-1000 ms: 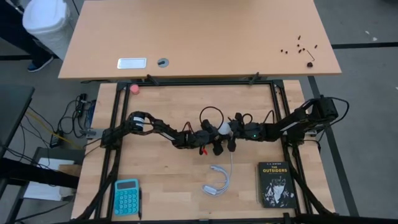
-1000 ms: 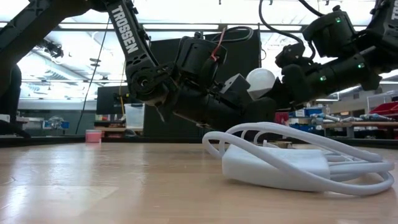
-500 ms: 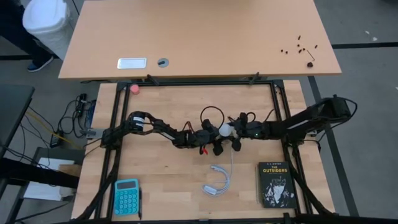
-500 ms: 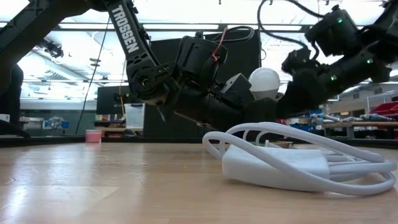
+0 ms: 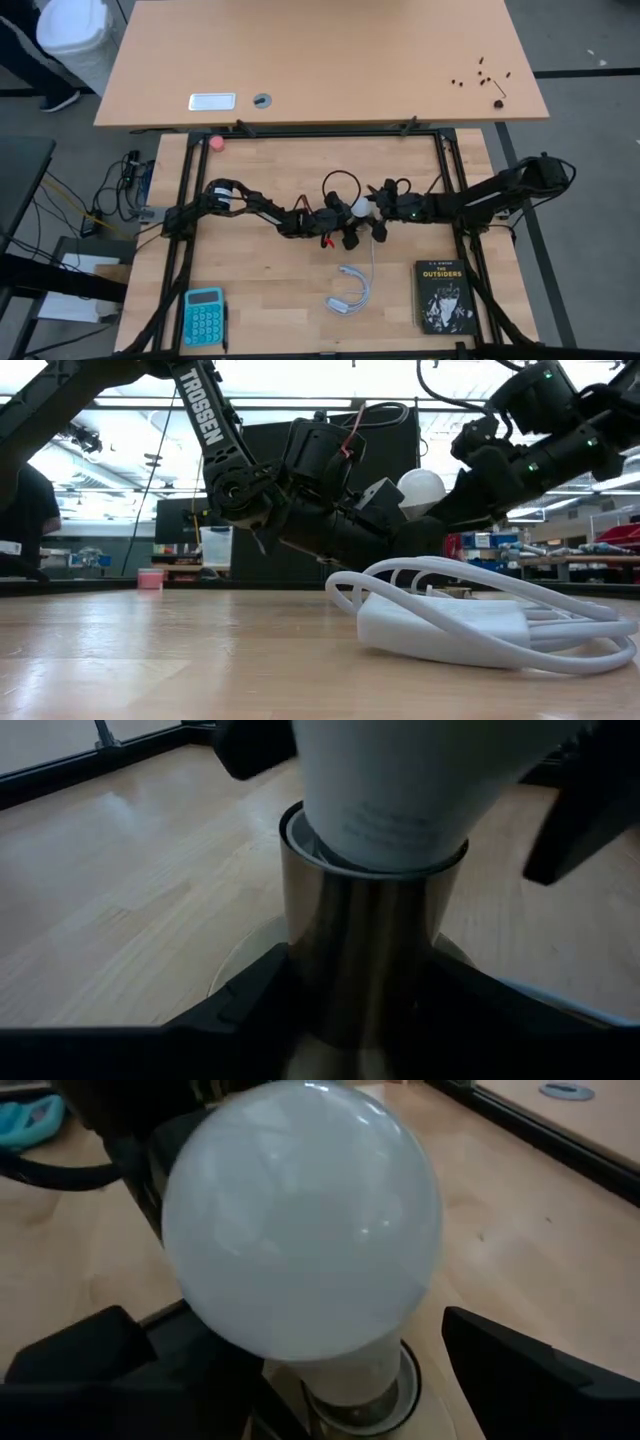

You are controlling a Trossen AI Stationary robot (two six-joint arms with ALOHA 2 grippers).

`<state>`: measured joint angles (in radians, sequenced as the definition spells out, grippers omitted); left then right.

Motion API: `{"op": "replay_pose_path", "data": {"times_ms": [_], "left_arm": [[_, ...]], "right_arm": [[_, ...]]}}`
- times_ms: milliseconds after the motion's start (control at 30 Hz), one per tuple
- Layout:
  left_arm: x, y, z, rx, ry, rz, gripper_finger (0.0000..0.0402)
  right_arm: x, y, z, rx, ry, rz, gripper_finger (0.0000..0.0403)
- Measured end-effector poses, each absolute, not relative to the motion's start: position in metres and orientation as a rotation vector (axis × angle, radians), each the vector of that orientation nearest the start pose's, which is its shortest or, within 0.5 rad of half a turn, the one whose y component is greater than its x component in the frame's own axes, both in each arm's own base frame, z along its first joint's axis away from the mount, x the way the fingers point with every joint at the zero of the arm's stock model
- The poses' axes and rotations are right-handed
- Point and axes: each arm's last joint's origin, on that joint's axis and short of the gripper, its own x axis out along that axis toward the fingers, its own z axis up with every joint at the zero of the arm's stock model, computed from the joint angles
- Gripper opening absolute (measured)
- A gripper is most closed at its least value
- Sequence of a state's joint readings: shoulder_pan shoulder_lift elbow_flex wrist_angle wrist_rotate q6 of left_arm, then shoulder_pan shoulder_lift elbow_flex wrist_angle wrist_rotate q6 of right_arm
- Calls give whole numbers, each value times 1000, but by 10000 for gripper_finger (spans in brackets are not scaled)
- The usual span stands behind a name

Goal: Screw lightbulb
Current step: Insert the white lightbulb into the silver lamp

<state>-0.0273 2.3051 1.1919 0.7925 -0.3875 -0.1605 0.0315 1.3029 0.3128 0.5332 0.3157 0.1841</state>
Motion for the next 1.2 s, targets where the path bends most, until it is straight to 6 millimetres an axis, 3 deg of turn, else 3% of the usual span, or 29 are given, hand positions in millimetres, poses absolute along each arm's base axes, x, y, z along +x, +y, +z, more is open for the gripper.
{"op": "replay_pose_path", "data": {"times_ms": [733,933,1200], "left_arm": [[450,3,76,-79,308,270,203],[450,12,76,-70,319,142,204],[450,18,76,-88,324,36,204]], "right_arm": [[208,8,157,158,525,-327,309],[215,8,181,99,735,-347,309],[226,2,228,124,854,-307,314]]}}
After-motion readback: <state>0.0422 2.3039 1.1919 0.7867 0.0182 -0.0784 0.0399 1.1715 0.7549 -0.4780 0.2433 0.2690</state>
